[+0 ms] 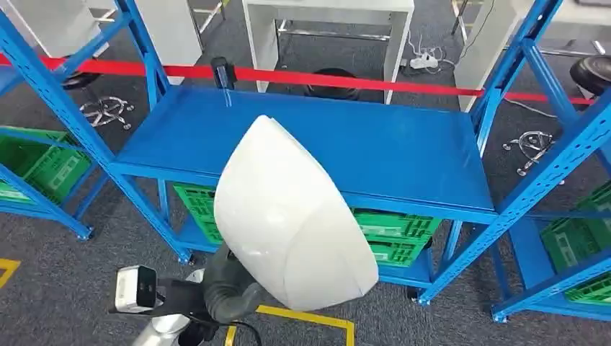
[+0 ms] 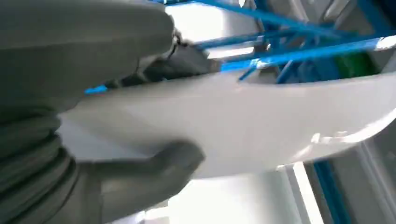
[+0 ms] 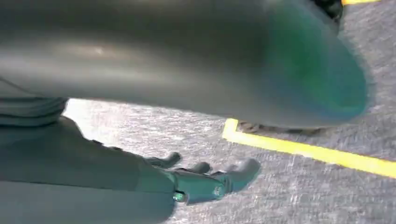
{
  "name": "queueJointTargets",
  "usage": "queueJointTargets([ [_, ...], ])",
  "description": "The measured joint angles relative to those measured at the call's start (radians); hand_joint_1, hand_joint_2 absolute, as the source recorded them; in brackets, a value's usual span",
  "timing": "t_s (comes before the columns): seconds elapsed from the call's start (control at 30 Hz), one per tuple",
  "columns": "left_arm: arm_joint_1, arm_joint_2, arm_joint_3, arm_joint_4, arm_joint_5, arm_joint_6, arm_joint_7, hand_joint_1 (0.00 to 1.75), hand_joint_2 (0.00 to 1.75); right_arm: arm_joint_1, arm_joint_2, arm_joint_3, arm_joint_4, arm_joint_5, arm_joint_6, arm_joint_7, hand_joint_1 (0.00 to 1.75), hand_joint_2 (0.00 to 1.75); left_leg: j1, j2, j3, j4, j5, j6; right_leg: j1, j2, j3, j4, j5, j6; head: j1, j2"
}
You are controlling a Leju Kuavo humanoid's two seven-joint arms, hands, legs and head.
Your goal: Take the parts from the cabinet and place them on the table.
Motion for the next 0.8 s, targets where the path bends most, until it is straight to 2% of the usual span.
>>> queueJointTargets([
  [0.03,-0.003,0.0,-0.003,0.001,-0.004,0.0,0.0,1.75,1.75,0.0,0.0,0.0,0.0,0.003,0.005,0.001,0.0,0.0,-0.003,-0.002,-0.004,-0.001,0.004,0.01,-0.002,-0.002,0.001,-0.006,0.006,0.009,0.001,0.0],
  [0.07,-0.007,0.0,-0.004,0.001,-0.005,0.0,0.0,1.75,1.75,0.001,0.0,0.0,0.0,0.006,0.007,0.002,0.0,0.0,0.004,-0.005,-0.006,-0.012,0.022,0.021,-0.001,-0.004,-0.001,-0.006,0.01,0.016,-0.001,0.0],
  [0.1,-0.013,0.0,-0.007,0.003,-0.005,0.0,0.0,1.75,1.75,0.001,0.0,0.0,0.0,0.008,0.008,0.002,0.0,0.0,0.005,-0.008,-0.013,-0.013,0.033,0.028,-0.003,-0.002,-0.011,0.019,-0.017,0.018,0.0,0.0],
  [0.13,-0.018,0.0,-0.011,0.004,-0.005,0.0,0.0,1.75,1.75,0.001,0.001,0.0,0.0,0.009,0.011,0.002,0.0,0.0,0.005,-0.012,-0.023,-0.012,0.041,0.033,-0.003,-0.001,-0.034,0.073,-0.064,0.021,0.005,0.0],
  [0.2,-0.018,0.001,-0.013,0.009,-0.006,0.0,0.0,1.75,1.75,0.001,0.001,0.0,0.0,0.011,0.013,-0.003,0.0,0.0,0.004,-0.019,-0.041,-0.01,0.054,0.034,-0.003,0.0,-0.093,0.228,-0.152,0.027,0.01,0.0],
  [0.23,-0.018,0.003,-0.014,0.012,-0.007,0.002,0.0,1.75,1.75,0.001,0.001,0.0,0.0,0.013,0.014,-0.007,0.0,0.0,0.003,-0.024,-0.052,-0.005,0.06,0.033,-0.003,0.0,-0.115,0.295,-0.179,0.029,0.011,0.0],
  [0.27,-0.018,0.005,-0.015,0.014,-0.009,0.002,-0.003,1.75,1.75,0.002,0.001,0.0,0.0,0.014,0.016,-0.011,0.0,0.0,0.003,-0.031,-0.061,-0.002,0.065,0.031,-0.003,0.001,-0.112,0.307,-0.178,0.03,0.011,0.0],
  [0.3,-0.018,0.008,-0.017,0.016,-0.011,0.003,-0.004,1.75,1.75,0.002,0.001,0.0,0.0,0.014,0.017,-0.013,0.0,0.0,0.004,-0.038,-0.066,0.003,0.068,0.029,-0.003,0.001,-0.081,0.271,-0.158,0.029,0.012,0.0],
  [0.37,-0.018,0.01,-0.02,0.018,-0.014,0.008,-0.009,1.75,1.75,0.002,0.001,0.0,0.0,0.017,0.018,-0.013,0.0,0.0,0.005,-0.056,-0.075,0.012,0.071,0.024,-0.004,0.014,0.026,0.107,-0.093,0.024,0.013,0.0],
  [0.4,-0.019,0.01,-0.021,0.019,-0.015,0.008,-0.01,1.75,1.75,0.002,0.001,0.0,0.0,0.017,0.019,-0.013,0.0,0.0,0.006,-0.062,-0.08,0.019,0.071,0.021,-0.006,0.051,0.079,0.016,-0.079,0.019,0.013,0.0],
  [0.43,-0.02,0.01,-0.021,0.019,-0.015,0.008,-0.01,1.75,1.75,0.002,0.001,0.0,0.0,0.018,0.019,-0.013,0.0,0.0,0.0,-0.069,-0.088,0.023,0.072,0.013,0.002,0.064,0.083,0.008,-0.093,0.015,0.014,0.0],
  [0.47,-0.022,0.01,-0.023,0.019,-0.017,0.008,-0.009,1.75,1.75,0.003,0.002,0.0,0.0,0.017,0.02,-0.013,0.0,0.0,0.002,-0.078,-0.091,0.022,0.075,0.006,0.0,0.05,0.081,0.006,-0.088,0.007,0.013,0.0],
  [0.53,-0.024,0.012,-0.028,0.019,-0.017,0.008,-0.009,1.75,1.75,0.003,0.001,0.0,0.0,0.019,0.021,-0.011,0.0,0.0,0.006,-0.092,-0.094,0.016,0.082,-0.006,0.006,0.033,0.08,0.005,-0.086,-0.003,0.014,0.0],
  [0.57,-0.026,0.013,-0.029,0.019,-0.017,0.008,-0.009,1.75,1.75,0.002,0.003,0.0,0.0,0.019,0.022,-0.012,0.0,0.0,0.001,-0.1,-0.099,0.016,0.083,-0.012,-0.003,0.023,0.082,-0.002,-0.08,-0.012,0.013,0.0],
  [0.6,-0.027,0.014,-0.031,0.019,-0.017,0.008,-0.009,1.75,1.75,0.0,0.005,0.001,0.0,0.021,0.022,-0.012,0.0,0.0,0.002,-0.074,-0.1,0.031,0.074,-0.015,-0.005,0.008,0.083,-0.007,-0.076,-0.018,0.013,0.0],
  [0.63,-0.035,0.016,-0.032,0.019,-0.017,0.008,-0.009,1.75,1.75,0.001,0.005,0.002,0.0,0.021,0.022,-0.014,0.0,0.0,0.002,-0.04,-0.122,0.073,0.044,-0.02,-0.005,-0.001,0.082,-0.008,-0.077,-0.027,0.002,0.0],
  [0.67,-0.037,0.017,-0.033,0.02,-0.017,0.008,-0.009,1.75,1.75,0.002,0.005,0.002,0.0,0.024,0.022,-0.015,0.0,0.0,0.005,-0.023,-0.157,0.146,0.002,-0.025,-0.005,-0.013,0.081,-0.008,-0.077,-0.028,-0.001,0.0],
  [0.7,-0.036,0.018,-0.033,0.02,-0.017,0.008,-0.009,1.75,1.75,0.005,0.005,0.003,0.0,0.027,0.022,-0.016,0.0,0.0,0.008,-0.017,-0.199,0.233,-0.037,-0.03,-0.004,-0.025,0.079,-0.008,-0.076,-0.028,-0.002,0.0],
  [0.73,-0.034,0.021,-0.034,0.022,-0.017,0.009,-0.009,1.75,1.75,0.007,0.005,0.004,0.0,0.03,0.022,-0.016,0.0,0.0,0.01,-0.015,-0.233,0.303,-0.063,-0.034,-0.004,-0.039,0.077,-0.007,-0.076,-0.028,-0.002,0.0],
  [0.77,-0.033,0.024,-0.034,0.024,-0.017,0.009,-0.009,1.75,1.75,0.008,0.005,0.005,0.0,0.032,0.022,-0.018,0.0,0.0,0.012,-0.013,-0.249,0.335,-0.064,-0.036,-0.004,-0.05,0.077,-0.007,-0.076,-0.028,-0.003,0.0],
  [0.8,-0.032,0.027,-0.034,0.026,-0.017,0.01,-0.009,1.75,1.75,0.008,0.005,0.005,0.0,0.032,0.022,-0.019,0.0,0.0,0.014,-0.011,-0.238,0.315,-0.042,-0.038,-0.004,-0.064,0.077,-0.007,-0.076,-0.028,-0.003,0.0],
])
